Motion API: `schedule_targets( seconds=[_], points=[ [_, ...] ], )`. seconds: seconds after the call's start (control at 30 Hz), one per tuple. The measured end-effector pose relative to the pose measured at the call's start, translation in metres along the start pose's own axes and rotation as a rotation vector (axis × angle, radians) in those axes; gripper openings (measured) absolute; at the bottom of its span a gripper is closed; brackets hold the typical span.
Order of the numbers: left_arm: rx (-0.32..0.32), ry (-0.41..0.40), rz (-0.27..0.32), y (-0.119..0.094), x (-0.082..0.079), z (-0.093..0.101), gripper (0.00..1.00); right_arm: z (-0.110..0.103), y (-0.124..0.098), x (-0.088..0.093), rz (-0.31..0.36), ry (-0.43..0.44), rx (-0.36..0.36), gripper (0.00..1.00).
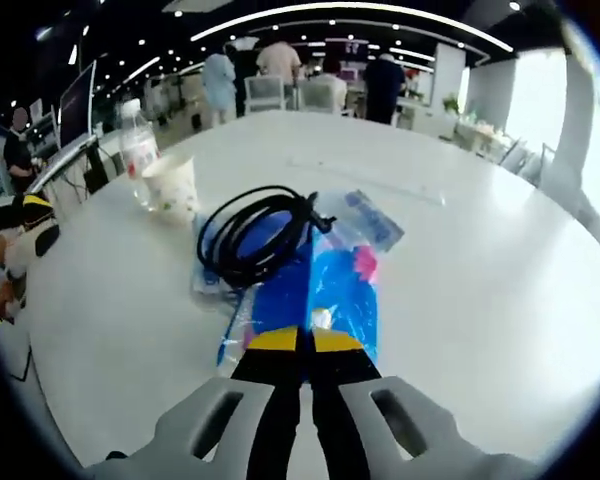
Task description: Arrange the tabletop items into an orderly group along one side of the table until the central work area is clear of visible clutter.
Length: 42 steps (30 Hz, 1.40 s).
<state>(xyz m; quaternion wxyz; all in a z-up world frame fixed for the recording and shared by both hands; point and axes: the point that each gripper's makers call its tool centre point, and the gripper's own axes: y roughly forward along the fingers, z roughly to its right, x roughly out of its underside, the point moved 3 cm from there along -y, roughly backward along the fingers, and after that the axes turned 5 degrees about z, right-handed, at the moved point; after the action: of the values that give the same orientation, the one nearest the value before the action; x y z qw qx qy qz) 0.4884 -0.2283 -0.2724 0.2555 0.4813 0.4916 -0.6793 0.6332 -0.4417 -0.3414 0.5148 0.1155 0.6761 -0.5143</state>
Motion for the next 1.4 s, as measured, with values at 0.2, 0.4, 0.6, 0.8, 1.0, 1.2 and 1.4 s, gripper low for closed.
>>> schedule_targets(
  seconds=[0.2, 0.4, 0.6, 0.8, 1.0, 1.2, 1.4],
  points=[
    [0.003, 0.004, 0.001, 0.0, 0.0, 0.001, 0.95, 0.008, -0.013, -0.01, 0.036, -0.053, 0.049, 0.01],
    [0.01, 0.014, -0.006, 0.001, 0.001, 0.002, 0.94, 0.02, -0.025, -0.021, 0.03, -0.176, 0.115, 0.01],
    [0.007, 0.035, -0.01, 0.001, 0.0, 0.001, 0.93, 0.018, -0.037, -0.038, 0.093, -0.172, 0.116, 0.01],
    [0.02, 0.045, -0.013, 0.002, 0.0, 0.004, 0.91, 0.021, -0.05, -0.064, 0.158, -0.209, 0.134, 0.01],
    [0.032, 0.051, -0.015, 0.002, 0.001, 0.006, 0.89, 0.022, -0.054, -0.063, 0.15, -0.177, 0.118, 0.01],
    [0.048, 0.046, -0.022, 0.004, 0.002, 0.009, 0.86, 0.011, -0.064, -0.067, 0.179, -0.167, 0.076, 0.01],
    [0.059, 0.045, -0.026, 0.005, 0.003, 0.011, 0.84, -0.012, -0.072, -0.076, 0.227, -0.171, -0.009, 0.01]
  ],
)
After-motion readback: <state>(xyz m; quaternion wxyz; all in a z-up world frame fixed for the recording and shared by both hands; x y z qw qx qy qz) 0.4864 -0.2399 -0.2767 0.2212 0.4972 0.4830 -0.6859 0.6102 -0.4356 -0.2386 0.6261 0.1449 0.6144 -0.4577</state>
